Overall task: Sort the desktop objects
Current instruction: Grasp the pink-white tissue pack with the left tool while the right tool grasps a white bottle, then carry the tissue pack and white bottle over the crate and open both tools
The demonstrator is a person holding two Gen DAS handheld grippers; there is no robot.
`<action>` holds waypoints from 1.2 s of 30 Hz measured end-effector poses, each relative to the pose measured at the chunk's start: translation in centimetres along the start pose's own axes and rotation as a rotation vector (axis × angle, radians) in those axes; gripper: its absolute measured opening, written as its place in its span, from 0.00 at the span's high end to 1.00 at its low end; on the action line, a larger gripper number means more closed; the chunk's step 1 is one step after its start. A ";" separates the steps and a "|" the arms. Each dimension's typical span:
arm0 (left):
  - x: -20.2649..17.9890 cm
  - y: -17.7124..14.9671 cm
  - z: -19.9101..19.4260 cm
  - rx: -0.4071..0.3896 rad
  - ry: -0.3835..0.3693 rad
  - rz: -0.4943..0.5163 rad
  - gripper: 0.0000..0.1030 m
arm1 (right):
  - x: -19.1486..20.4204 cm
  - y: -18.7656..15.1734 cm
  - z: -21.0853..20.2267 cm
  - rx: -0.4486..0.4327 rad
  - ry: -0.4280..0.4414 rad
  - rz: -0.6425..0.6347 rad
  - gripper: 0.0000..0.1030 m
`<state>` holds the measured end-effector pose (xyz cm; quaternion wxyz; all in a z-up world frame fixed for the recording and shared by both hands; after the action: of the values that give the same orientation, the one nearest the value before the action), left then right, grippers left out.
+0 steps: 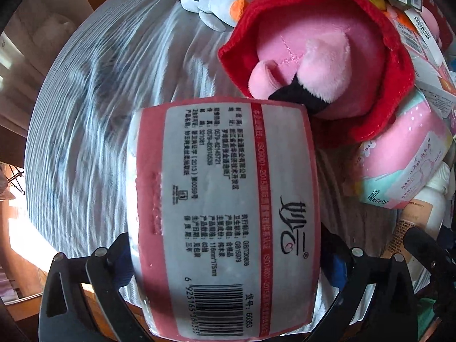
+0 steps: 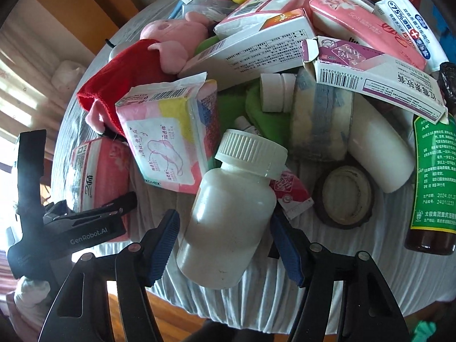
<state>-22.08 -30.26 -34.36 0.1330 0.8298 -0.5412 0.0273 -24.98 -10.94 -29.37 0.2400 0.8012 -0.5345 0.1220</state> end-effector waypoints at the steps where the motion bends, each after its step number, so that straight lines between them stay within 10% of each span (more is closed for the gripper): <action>1: 0.1 0.1 0.0 0.004 0.000 -0.002 0.02 | -0.1 0.1 0.1 0.003 0.003 0.006 0.35; 18: 3.7 1.0 -11.4 -0.339 0.084 -0.051 0.13 | 0.6 2.2 -4.8 -0.149 -0.067 -0.098 0.49; 36: -2.5 -2.2 -21.5 -0.537 -0.080 0.028 0.13 | 3.8 2.8 -15.4 -0.427 -0.150 -0.194 0.49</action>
<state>-19.05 -21.80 -14.56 0.3262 0.7576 -0.5455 -0.1483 -25.04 -6.89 -13.77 0.3740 0.7866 -0.4852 -0.0771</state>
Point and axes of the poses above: each gripper's, at about its wrist camera, not at the fingertips, and z roughly the way its jaws point, x to its left, y to its top, the point moved 7 cm from there along z, roughly the way its jaws point, and after that the axes turned 12 degrees about y, right-handed, at the moved point
